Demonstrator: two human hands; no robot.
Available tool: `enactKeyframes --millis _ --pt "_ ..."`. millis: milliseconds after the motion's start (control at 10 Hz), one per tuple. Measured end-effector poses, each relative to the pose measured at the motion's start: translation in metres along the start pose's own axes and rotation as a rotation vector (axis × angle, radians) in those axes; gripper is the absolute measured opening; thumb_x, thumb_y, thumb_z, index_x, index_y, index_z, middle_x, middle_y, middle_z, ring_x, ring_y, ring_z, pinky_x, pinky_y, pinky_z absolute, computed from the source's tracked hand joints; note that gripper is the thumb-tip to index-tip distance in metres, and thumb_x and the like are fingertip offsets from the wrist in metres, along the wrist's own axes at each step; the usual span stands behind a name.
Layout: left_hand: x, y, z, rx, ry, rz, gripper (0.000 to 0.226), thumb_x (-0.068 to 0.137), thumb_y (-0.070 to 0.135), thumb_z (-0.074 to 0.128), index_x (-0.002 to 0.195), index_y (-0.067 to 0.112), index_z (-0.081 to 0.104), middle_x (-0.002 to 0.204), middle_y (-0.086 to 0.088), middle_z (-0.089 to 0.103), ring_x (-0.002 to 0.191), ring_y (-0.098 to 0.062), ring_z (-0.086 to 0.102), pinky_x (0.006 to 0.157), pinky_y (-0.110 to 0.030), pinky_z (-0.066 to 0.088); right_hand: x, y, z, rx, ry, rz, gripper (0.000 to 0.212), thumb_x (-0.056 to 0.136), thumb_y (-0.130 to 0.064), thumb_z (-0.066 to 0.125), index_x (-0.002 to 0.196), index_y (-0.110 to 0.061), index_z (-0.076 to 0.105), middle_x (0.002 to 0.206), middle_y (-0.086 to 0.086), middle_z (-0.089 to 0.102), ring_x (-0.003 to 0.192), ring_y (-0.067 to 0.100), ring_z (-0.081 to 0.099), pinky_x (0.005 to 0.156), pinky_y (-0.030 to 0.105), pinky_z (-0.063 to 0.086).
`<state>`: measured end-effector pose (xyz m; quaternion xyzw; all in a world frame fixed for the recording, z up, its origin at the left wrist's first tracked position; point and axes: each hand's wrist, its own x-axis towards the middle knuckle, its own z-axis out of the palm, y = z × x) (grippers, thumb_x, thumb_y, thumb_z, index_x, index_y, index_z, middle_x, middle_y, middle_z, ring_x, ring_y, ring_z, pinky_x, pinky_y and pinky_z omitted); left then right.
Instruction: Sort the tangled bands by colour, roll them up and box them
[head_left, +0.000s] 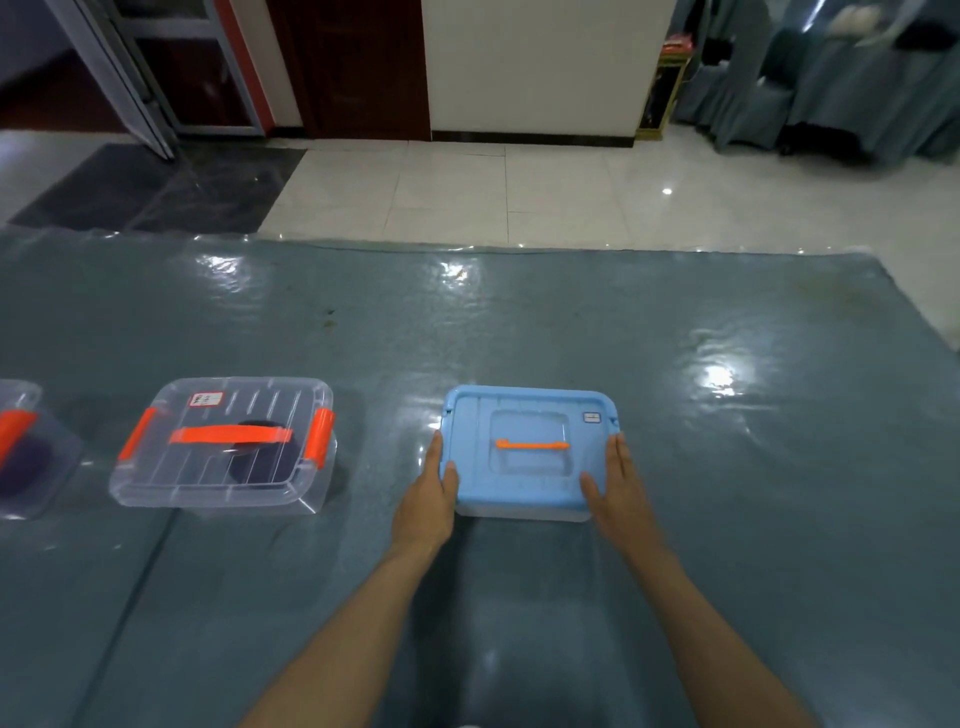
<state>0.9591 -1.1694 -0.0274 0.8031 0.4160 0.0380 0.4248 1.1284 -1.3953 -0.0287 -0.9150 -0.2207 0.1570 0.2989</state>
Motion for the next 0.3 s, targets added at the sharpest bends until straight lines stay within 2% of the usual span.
enactKeyframes --millis 100,200,300 --pt "-0.002 0.006 -0.013 0.106 -0.027 0.040 0.060 0.112 0.048 0.034 0.167 0.045 0.010 0.142 -0.007 0.065 0.120 -0.034 0.065 0.090 -0.036 0.044 0.001 -0.007 -0.013 -0.032 -0.080 0.012 0.079 0.109 -0.028 0.054 0.165 -0.004 0.004 0.175 0.011 -0.001 0.163 0.025 0.006 0.128 0.032 0.007" --pt "0.001 0.015 -0.031 0.314 -0.097 0.090 0.062 0.111 0.055 0.031 0.167 0.039 0.011 0.150 -0.009 0.057 0.130 -0.036 0.060 0.103 -0.045 0.047 0.009 -0.013 -0.031 -0.105 -0.167 0.057 0.081 0.107 -0.032 0.058 0.164 -0.001 0.010 0.175 0.015 0.006 0.161 0.030 0.013 0.128 0.035 0.011" --pt "0.001 0.020 -0.056 0.487 -0.092 0.157 0.064 0.110 0.057 0.031 0.168 0.033 0.015 0.154 -0.011 0.050 0.134 -0.038 0.054 0.107 -0.050 0.047 0.013 -0.027 -0.048 -0.131 -0.083 0.007 0.082 0.101 -0.026 0.069 0.163 -0.001 0.021 0.172 0.017 0.020 0.158 0.033 0.024 0.126 0.036 0.018"
